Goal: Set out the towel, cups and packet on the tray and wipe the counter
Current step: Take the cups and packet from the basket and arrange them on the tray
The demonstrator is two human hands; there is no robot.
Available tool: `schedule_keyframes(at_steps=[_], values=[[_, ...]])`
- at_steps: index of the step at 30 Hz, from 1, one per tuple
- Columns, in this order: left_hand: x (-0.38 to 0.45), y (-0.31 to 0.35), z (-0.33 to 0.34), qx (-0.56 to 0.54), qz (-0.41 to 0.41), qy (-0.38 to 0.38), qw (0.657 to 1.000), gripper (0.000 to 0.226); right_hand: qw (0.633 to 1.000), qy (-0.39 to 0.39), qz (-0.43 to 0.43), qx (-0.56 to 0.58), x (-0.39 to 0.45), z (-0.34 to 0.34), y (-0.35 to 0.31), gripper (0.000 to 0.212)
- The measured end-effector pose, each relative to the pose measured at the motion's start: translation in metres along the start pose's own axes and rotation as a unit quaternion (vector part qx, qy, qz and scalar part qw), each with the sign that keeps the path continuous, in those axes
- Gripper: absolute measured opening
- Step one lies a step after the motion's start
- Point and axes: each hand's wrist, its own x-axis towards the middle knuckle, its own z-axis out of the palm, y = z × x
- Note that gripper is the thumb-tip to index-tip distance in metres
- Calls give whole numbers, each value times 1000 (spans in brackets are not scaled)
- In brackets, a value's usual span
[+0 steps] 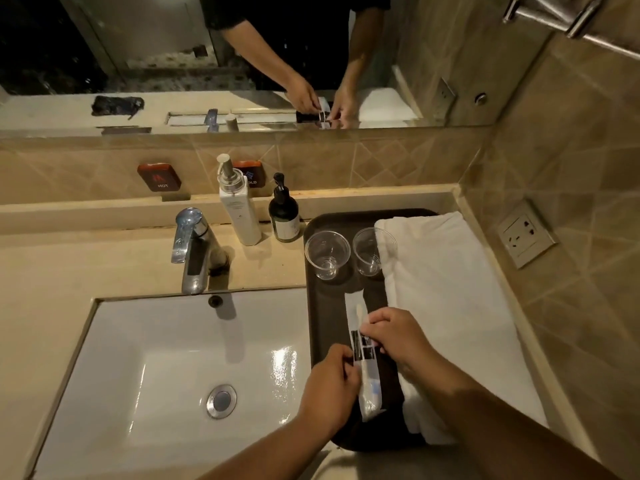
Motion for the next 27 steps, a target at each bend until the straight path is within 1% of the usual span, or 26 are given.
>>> schedule_keyframes(at_steps=[2,4,7,9,12,18,27], values=[[1,-3,7,47,13,-11,999,15,995,35,-29,-89,4,11,9,14],[3,-5,11,94,34,-22,995,13,986,53,-51,-147,6,19,14,17],[6,-7,13,154,50,-39,986,4,975,73,-76,-195,7,25,20,10],[9,-9,14,196,45,-50,978,7,967,80,-93,-222,7,26,24,10],[10,-11,14,227,36,-65,971,2,962,83,-103,-240,7,25,28,10],[11,-11,13,262,38,-93,960,11,954,84,-120,-260,7,26,30,13],[13,-12,15,307,45,-107,945,30,951,89,-125,-270,4,25,26,19]])
